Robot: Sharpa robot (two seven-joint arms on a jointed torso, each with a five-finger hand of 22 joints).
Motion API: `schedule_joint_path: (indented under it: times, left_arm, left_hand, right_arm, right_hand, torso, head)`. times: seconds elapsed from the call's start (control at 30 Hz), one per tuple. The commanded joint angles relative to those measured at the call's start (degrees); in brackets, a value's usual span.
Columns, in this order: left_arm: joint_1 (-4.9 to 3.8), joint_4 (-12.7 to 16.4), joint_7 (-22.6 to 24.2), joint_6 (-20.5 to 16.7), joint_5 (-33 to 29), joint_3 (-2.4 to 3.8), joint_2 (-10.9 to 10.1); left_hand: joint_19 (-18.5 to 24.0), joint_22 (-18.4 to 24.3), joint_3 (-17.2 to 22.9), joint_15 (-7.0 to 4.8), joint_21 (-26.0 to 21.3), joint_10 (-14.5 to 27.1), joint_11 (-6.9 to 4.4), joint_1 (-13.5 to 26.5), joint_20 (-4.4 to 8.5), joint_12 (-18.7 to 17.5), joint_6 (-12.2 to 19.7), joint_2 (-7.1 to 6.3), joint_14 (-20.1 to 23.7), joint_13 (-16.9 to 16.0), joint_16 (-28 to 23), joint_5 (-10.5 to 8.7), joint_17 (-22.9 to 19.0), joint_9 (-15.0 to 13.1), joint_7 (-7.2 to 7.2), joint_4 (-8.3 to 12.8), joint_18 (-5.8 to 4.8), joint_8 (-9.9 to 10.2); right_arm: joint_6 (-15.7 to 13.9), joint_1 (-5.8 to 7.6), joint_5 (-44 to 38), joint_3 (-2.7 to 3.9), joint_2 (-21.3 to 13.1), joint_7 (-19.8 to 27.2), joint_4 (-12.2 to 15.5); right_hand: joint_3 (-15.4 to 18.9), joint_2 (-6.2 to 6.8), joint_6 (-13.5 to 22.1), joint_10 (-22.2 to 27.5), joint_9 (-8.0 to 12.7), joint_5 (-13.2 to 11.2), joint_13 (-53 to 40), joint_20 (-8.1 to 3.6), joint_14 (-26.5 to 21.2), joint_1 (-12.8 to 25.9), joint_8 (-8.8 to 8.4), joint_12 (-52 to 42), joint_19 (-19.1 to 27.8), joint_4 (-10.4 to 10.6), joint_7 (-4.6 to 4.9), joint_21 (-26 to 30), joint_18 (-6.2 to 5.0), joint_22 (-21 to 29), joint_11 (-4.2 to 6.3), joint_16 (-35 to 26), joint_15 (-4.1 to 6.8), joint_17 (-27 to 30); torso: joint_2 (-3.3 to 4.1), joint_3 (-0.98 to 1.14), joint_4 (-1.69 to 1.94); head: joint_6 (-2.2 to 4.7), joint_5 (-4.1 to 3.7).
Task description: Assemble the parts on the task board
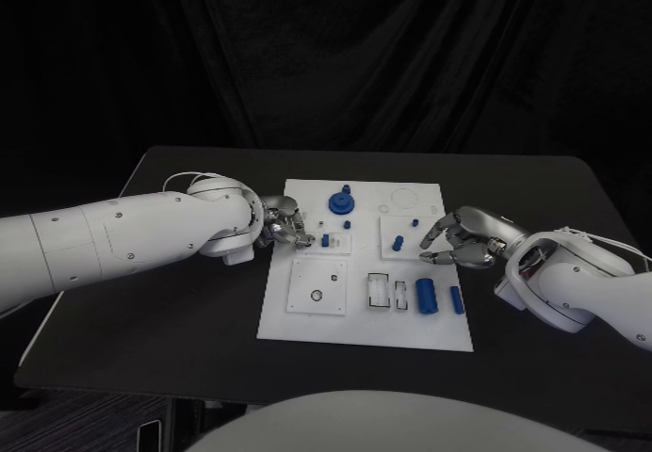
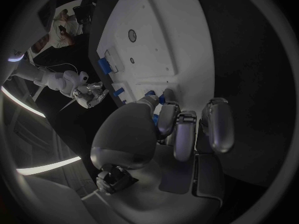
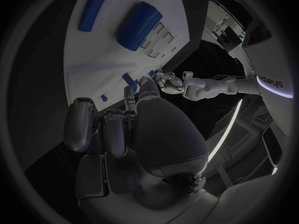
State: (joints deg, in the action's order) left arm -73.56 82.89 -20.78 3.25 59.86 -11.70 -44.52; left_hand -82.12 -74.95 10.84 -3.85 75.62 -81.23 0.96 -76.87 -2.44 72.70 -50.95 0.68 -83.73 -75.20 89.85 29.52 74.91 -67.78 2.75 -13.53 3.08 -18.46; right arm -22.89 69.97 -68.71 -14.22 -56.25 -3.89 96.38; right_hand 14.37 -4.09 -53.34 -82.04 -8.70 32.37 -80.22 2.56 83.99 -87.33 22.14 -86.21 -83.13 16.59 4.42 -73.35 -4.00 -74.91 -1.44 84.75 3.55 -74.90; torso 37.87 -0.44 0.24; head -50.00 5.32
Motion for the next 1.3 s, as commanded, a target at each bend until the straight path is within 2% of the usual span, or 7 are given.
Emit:
schedule_joint_path:
  times: [0.03,0.17,0.33,0.57,0.93,1.13,1.3]
  left_arm:
    - [0.63,-0.11,0.10,0.10,-0.25,-0.38,-0.05]
    - [0.65,-0.05,0.69,-1.46,-0.26,-0.38,-0.23]
    - [0.66,0.12,2.38,-3.71,-0.26,-0.38,-0.69]
    - [0.66,0.73,5.94,-6.13,-0.24,-0.38,-1.98]
    - [0.57,2.99,11.00,-8.96,-0.23,-0.37,-4.56]
    - [0.31,3.31,13.13,-7.22,-1.47,-0.37,-5.00]
    - [0.11,2.81,13.03,-1.58,-6.22,-0.37,-5.01]
  left_hand:
    - [0.31,-10.38,2.01,-0.12,-0.43,-8.77,-2.25,0.03,-0.04,17.30,-0.54,-0.83,-6.27,-14.80,0.15,-0.32,15.09,0.86,-0.17,0.84,0.44,0.56]
    - [0.53,-10.27,3.65,-0.11,-0.82,-8.77,-2.27,0.27,-0.04,17.30,-0.84,-1.42,-6.27,-14.80,0.15,-0.16,15.09,1.25,-0.18,1.43,0.53,0.57]
    - [0.81,-10.14,6.77,-0.02,-1.29,-8.77,-2.20,1.49,-0.04,17.30,-1.06,-2.22,-6.27,-14.80,0.15,1.56,15.09,1.50,-0.06,2.00,0.64,0.32]
    - [0.98,-10.10,10.89,0.10,-1.49,-8.77,-2.00,3.40,-0.22,17.30,-0.81,-2.83,-6.27,-14.80,0.15,2.97,15.09,1.33,0.17,2.47,0.66,-0.19]
    - [1.00,-10.16,13.85,0.20,-1.33,-8.77,-1.92,5.52,-0.33,17.30,-1.19,-2.96,-6.27,-14.80,0.15,4.48,15.09,1.04,0.26,2.04,0.62,-1.01]
    - [1.06,-10.18,14.87,0.25,-1.29,-8.77,-1.92,6.00,-0.37,17.30,-1.46,-2.98,-6.27,-14.80,0.15,4.96,15.09,0.98,0.23,1.88,0.60,-1.30]
    - [1.08,-10.28,16.54,0.29,-1.02,-8.77,-1.89,6.39,-0.42,17.30,-1.58,-3.42,-6.27,-14.80,0.15,6.25,15.09,1.02,0.28,1.91,0.54,-1.51]
  right_arm:
    - [0.46,-0.14,-0.35,0.02,0.00,-1.26,0.04]
    - [0.50,-0.14,-0.35,0.02,0.01,-1.36,0.02]
    - [0.61,-0.14,-0.35,0.02,0.03,-1.53,-0.02]
    - [0.88,-0.14,-0.35,0.02,0.05,-1.81,-0.07]
    - [1.32,-0.14,-0.35,0.02,0.45,-2.21,-0.51]
    - [1.60,-0.15,-0.35,0.02,0.77,-2.40,-0.79]
    - [1.79,-0.18,-0.35,0.01,0.90,-2.51,-0.97]
  right_hand:
    - [-0.29,-1.88,-0.27,-1.77,0.07,0.30,1.76,-0.11,4.19,-1.88,0.34,0.48,-0.30,-0.15,0.01,0.20,0.05,-9.13,1.58,0.13,0.34,-6.11]
    - [-0.29,-1.88,-0.27,-1.77,0.07,0.30,1.76,-0.11,4.19,-1.88,0.34,0.48,-0.30,-0.15,0.01,0.20,0.05,-9.13,1.58,0.13,0.34,-6.11]
    - [-0.38,-1.91,-0.28,-1.71,0.09,0.33,1.87,-0.13,4.17,-2.03,0.35,0.53,-0.27,-0.18,0.01,0.29,0.03,-9.11,1.59,0.07,0.35,-6.01]
    - [-0.38,-1.91,-0.28,-1.71,0.09,0.33,1.87,-0.13,4.17,-2.03,0.35,0.53,-0.27,-0.18,0.01,0.29,0.03,-9.11,1.59,0.07,0.35,-6.01]
    - [-0.50,-1.99,-0.28,-1.67,0.11,0.36,1.93,-0.15,4.16,-2.21,0.35,0.56,-0.21,-0.18,0.01,0.46,-0.01,-9.05,1.60,0.04,0.37,-5.96]
    - [-0.50,-1.99,-0.28,-1.67,0.11,0.36,1.93,-0.15,4.16,-2.21,0.35,0.56,-0.21,-0.18,0.01,0.46,-0.01,-9.05,1.60,0.04,0.37,-5.96]
    - [-0.50,-1.99,-0.28,-1.67,0.11,0.36,1.93,-0.15,4.16,-2.21,0.35,0.56,-0.21,-0.18,0.01,0.46,-0.01,-9.05,1.60,0.04,0.37,-5.96]
  torso:
    - [-0.02,0.01,0.06]
    - [0.00,0.03,0.04]
    - [0.02,0.00,0.03]
    - [0.05,0.00,0.03]
    - [-0.01,0.03,0.09]
    - [-0.12,0.09,0.08]
    - [-0.27,0.19,0.09]
  head:
    - [0.00,-0.02]
    - [0.00,-0.01]
    - [0.00,-0.04]
    - [0.00,-0.04]
    - [0.00,0.00]
    - [0.00,-0.07]
    - [0.00,-0.09]
